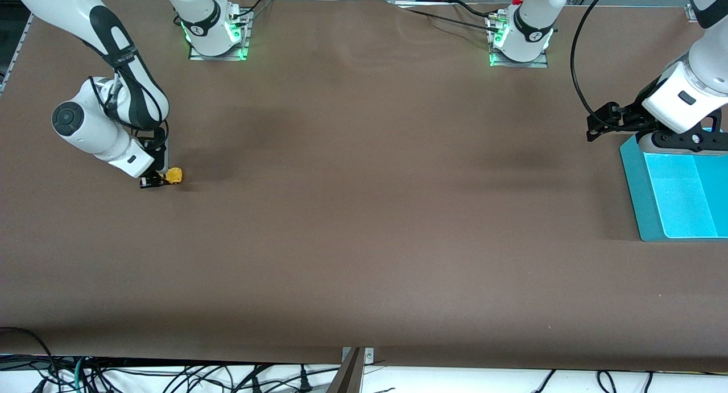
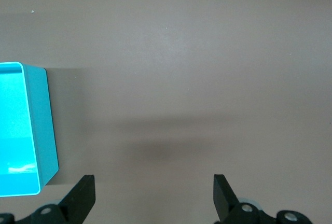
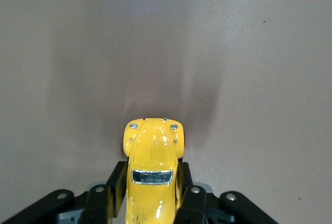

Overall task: Wind and store yellow beetle car
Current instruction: 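Drag the car backward along the table with the right gripper, then release, then withdraw the right gripper while the left gripper reaches toward the car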

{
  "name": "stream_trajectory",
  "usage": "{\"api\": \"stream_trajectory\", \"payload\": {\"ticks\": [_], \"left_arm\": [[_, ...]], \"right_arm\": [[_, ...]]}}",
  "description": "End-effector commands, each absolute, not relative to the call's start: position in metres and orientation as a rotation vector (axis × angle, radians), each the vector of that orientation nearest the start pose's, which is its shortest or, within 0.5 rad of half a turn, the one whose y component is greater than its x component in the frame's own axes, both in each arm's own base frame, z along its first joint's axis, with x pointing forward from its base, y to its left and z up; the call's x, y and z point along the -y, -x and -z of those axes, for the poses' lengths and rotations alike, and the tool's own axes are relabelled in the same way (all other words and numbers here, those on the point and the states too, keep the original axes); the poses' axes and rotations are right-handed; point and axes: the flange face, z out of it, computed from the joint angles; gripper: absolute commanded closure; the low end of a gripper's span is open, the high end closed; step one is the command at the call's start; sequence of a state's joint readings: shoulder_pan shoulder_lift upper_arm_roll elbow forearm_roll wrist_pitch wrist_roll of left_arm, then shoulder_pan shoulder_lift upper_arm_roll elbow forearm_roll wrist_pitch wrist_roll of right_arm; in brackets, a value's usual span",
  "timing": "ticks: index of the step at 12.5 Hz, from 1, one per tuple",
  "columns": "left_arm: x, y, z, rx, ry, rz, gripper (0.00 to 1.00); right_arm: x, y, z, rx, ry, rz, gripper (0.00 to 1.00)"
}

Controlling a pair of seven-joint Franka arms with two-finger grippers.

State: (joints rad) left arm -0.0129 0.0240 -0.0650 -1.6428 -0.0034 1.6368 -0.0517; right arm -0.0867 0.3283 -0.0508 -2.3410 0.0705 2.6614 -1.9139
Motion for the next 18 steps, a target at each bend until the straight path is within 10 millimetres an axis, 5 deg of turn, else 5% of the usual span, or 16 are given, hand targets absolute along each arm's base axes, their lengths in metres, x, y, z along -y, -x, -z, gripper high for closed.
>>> {"api": "stream_trajectory", "payload": {"ticks": [1, 5, 9, 15, 18], "left_arm": [[0.043, -0.567, -0.588, -0.045, 3.117, -0.052, 0.0], [0.043, -0.567, -0.588, -0.045, 3.117, -0.052, 0.0], [0.043, -0.567, -0.588, -0.045, 3.117, -0.052, 0.0], [0.043, -0.567, -0.588, -0.045, 3.118, -0.053, 0.0], [0.043, -0.567, -0.588, -0.045, 3.118, -0.053, 0.0]], "right_arm": [[0.075, -0.507, -0.185, -2.385, -2.151, -0.029, 0.0], [0.041, -0.557, -0.236, -2.377, -2.294, -0.044, 0.0], [0.005, -0.6, -0.312, -2.356, -2.341, 0.022, 0.0], [-0.047, -0.597, -0.461, -1.889, -2.578, 0.006, 0.0], [-0.07, -0.579, -0.512, -1.639, -2.702, -0.005, 0.0]]}}
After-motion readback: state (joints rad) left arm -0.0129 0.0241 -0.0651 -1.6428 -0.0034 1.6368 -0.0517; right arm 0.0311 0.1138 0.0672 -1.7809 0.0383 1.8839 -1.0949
